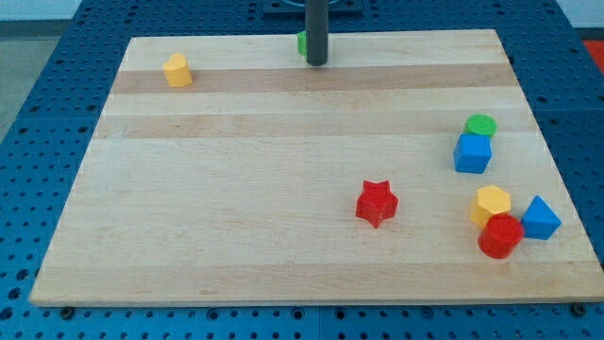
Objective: Slightly move the green star downwards
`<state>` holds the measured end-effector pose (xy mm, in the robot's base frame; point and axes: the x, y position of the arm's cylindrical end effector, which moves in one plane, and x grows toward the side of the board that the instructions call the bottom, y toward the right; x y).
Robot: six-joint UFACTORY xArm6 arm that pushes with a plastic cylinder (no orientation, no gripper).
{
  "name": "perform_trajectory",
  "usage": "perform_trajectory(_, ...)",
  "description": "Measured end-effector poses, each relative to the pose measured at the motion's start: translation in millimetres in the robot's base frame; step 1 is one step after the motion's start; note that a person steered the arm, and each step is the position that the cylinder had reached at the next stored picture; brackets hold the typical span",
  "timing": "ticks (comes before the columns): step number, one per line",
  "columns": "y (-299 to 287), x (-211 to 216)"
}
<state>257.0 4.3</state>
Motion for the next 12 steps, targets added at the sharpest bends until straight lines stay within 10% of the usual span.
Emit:
perform_trajectory(2,68,97)
perform_trajectory(4,110,-65)
perform_trajectory(12,0,-62)
